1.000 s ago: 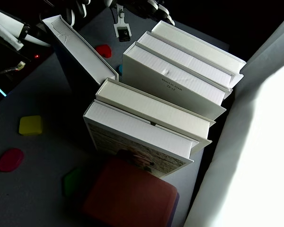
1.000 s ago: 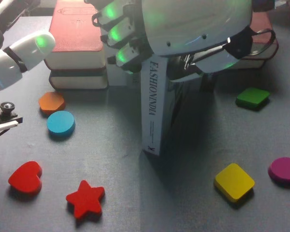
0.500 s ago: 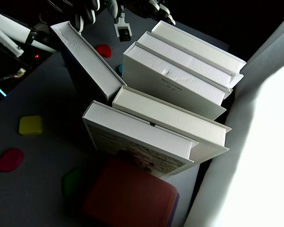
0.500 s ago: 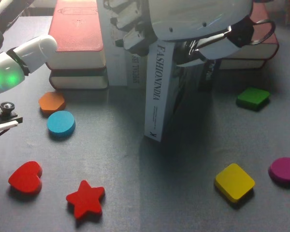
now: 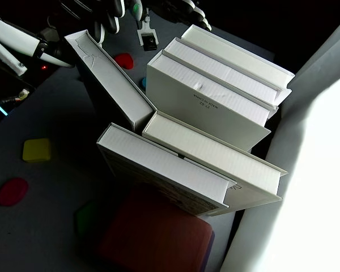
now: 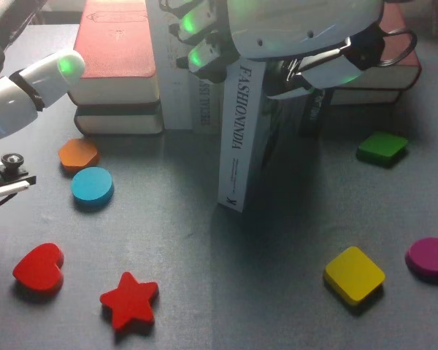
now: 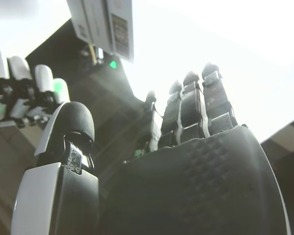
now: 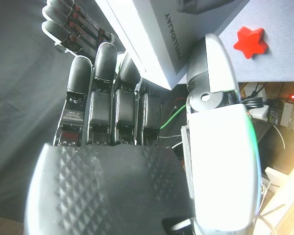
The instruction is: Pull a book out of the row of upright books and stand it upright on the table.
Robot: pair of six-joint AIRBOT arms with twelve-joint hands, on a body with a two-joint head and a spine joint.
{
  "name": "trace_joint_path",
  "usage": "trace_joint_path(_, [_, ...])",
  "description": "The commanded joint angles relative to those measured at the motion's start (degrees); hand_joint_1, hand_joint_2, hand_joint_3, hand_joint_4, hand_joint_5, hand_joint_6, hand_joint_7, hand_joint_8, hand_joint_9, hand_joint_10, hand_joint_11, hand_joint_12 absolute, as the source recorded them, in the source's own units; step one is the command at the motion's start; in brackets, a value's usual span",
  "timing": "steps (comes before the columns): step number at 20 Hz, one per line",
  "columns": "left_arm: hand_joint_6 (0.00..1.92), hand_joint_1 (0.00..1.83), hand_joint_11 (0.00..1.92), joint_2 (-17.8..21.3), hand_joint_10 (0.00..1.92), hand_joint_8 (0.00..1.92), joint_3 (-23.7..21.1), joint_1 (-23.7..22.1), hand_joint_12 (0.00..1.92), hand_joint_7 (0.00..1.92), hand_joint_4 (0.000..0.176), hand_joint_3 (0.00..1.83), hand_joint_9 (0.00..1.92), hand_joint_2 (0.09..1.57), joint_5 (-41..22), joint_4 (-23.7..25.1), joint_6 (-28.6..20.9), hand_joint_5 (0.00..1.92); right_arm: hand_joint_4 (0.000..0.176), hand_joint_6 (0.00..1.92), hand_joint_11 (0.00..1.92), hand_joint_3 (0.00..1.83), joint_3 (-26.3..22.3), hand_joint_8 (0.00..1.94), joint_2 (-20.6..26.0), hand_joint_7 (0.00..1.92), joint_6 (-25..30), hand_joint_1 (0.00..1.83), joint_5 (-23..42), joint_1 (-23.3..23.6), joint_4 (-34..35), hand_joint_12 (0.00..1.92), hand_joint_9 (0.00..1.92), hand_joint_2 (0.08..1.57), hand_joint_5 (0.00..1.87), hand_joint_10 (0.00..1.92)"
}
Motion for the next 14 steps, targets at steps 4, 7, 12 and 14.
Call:
trace_joint_path(4, [0.0,0.4,0.0,-1.0,0.0,0.0,1.0,-0.3,0.0,0.0,0.081,0.0,0.0,1.37,-6.6,-1.4,-1.0,0.0,0.0,1.25,0.0,0.0,0.1,1.57,0.7,0.64,-0.4,1.14,-1.0,-0.7,2.5,1.56,0.35,1.27,0.77,1.21])
trace_joint_path(7, [0.0,0.36,0.0,-1.7,0.0,0.0,1.9,-0.4,0.0,0.0,0.07,0.01,0.0,1.38,-5.9,-1.7,-1.4,0.0,0.0,1.25,0.0,0.0,0.1,1.57,1.7,0.64,-0.4,1.14,-1.3,-1.9,3.6,1.56,0.35,1.27,0.77,1.21])
trace_joint_path(12, [0.04,0.42,0.0,-2.0,0.0,0.0,2.5,-0.4,0.0,0.0,0.054,0.0,0.0,1.36,-5.2,-2.2,-1.5,0.15,0.0,1.25,0.0,0.0,0.2,1.57,3.0,0.64,-0.7,1.14,-1.1,-2.8,7.1,1.56,0.35,1.27,0.77,1.21])
trace_joint_path(14, [0.01,0.38,0.0,-2.6,0.0,0.0,3.1,-0.5,0.0,0.0,0.067,0.0,0.0,1.37,-4.9,-2.3,-1.6,0.07,0.0,1.25,0.0,0.0,0.4,1.57,2.8,0.64,-0.7,1.14,-1.1,-3.7,7.1,1.56,0.35,1.27,0.77,1.21])
